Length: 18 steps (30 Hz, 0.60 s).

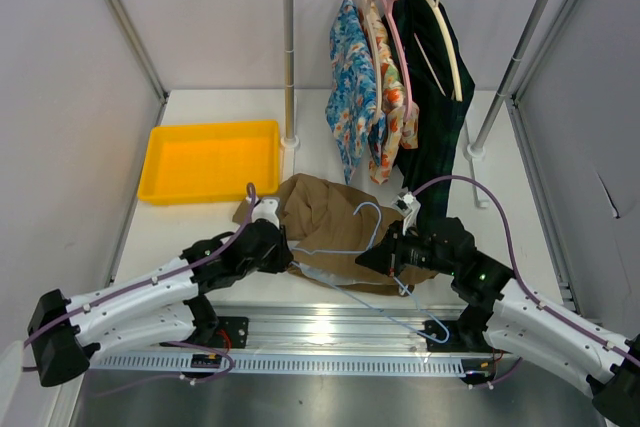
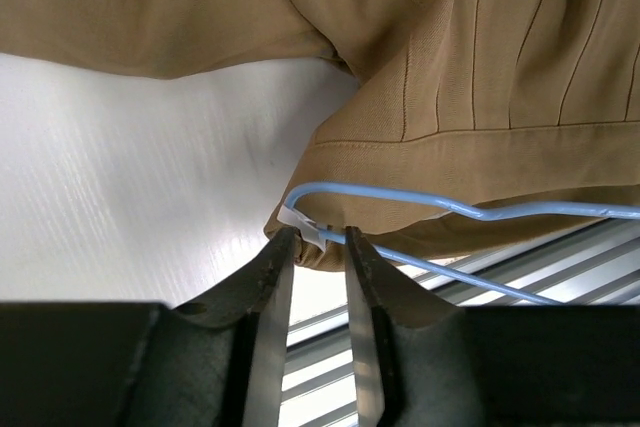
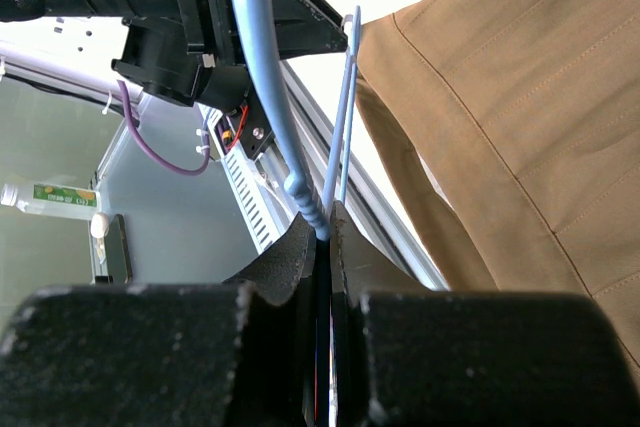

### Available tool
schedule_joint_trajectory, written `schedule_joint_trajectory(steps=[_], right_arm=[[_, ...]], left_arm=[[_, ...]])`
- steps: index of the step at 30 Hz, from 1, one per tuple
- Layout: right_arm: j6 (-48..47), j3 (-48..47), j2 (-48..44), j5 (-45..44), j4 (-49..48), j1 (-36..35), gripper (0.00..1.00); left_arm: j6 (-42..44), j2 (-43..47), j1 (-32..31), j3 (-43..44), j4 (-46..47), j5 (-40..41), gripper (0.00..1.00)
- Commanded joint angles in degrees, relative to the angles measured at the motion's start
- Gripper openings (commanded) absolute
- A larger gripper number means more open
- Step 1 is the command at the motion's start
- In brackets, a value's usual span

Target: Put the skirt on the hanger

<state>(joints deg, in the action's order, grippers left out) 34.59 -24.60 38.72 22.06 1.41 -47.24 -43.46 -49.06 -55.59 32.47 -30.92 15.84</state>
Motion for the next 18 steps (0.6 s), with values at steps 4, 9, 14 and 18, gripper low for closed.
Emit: schedule_joint_trajectory(steps=[4,9,14,18], right_arm=[[0.5,-0.7,-0.8,-0.4,-2.1,0.0,0.00],[0.6,-0.7,-1.0,-0.5,-1.9,0.0,0.00],[0.5,-0.7,-1.5,-0.5,-1.6,0.0,0.00],[0.4,-0.6,-1.7,-0.7,-1.6,0.1,0.00]], left_arm=[[-1.1,-0.8,-0.4,-0.3,2.9,1.4,0.27],[-1.1,-1.6,-0.4,0.0,2.7,2.3,0.18],[-1.1,-1.8,-0.4,0.2,2.0,3.2,0.07],[-0.9,-1.7,-0.4,0.5,1.2,3.4,0.00]])
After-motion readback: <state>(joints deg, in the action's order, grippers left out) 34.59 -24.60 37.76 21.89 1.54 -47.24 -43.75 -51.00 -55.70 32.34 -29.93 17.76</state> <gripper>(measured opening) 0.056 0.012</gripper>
